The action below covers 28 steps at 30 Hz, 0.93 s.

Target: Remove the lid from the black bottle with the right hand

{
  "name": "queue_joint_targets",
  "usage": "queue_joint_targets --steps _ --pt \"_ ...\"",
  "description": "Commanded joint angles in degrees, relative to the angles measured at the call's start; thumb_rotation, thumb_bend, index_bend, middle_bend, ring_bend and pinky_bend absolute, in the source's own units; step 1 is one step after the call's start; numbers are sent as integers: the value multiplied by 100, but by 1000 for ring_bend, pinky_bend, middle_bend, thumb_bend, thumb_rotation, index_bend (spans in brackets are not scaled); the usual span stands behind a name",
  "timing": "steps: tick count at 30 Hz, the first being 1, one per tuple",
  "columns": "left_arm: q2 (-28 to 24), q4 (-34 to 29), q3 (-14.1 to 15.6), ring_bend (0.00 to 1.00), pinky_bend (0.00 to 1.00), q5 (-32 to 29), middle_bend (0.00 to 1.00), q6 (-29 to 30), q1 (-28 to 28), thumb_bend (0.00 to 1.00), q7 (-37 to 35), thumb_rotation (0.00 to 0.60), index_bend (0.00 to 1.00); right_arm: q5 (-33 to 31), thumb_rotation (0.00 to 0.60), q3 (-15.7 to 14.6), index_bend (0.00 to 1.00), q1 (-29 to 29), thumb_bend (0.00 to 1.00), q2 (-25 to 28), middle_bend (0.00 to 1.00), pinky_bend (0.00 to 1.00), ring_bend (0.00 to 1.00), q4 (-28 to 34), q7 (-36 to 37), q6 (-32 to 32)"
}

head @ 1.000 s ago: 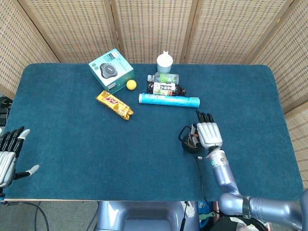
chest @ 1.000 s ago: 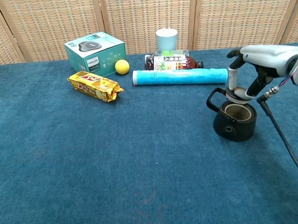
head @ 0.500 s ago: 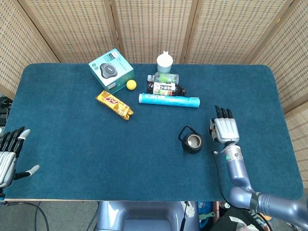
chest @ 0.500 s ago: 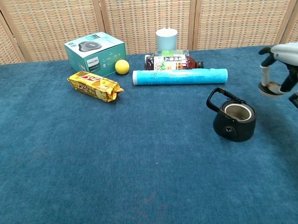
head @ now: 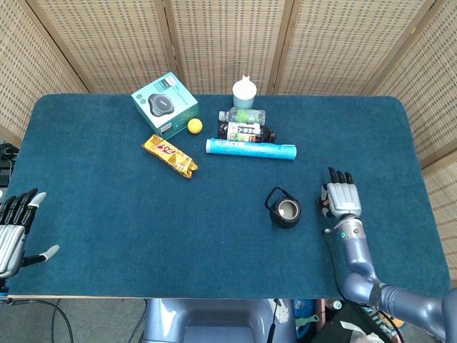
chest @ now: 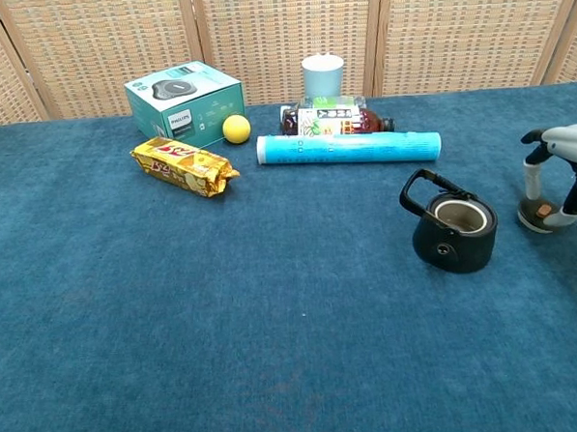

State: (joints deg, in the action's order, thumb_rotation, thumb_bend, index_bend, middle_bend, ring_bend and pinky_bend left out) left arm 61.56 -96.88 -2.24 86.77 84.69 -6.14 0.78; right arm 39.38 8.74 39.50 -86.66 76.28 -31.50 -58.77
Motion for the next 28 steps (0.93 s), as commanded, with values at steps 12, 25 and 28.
queue_joint_targets --steps 12,25,28 --pt "-9 -10 15 0 0 45 0 21 5 144 -7 600 0 1844 600 -102 156 -923 46 1361 0 0 0 1816 1225 -1250" --pt "-50 -25 36 0 0 121 0 141 65 144 -105 600 0 4112 600 -1185 0 -2632 0 1811 0 0 0 1888 2435 -3118" --pt "-49 -36 54 0 0 169 0 163 74 144 -90 600 0 4162 600 -1156 0 -2755 0 1796 0 0 0 1856 2545 -3187"
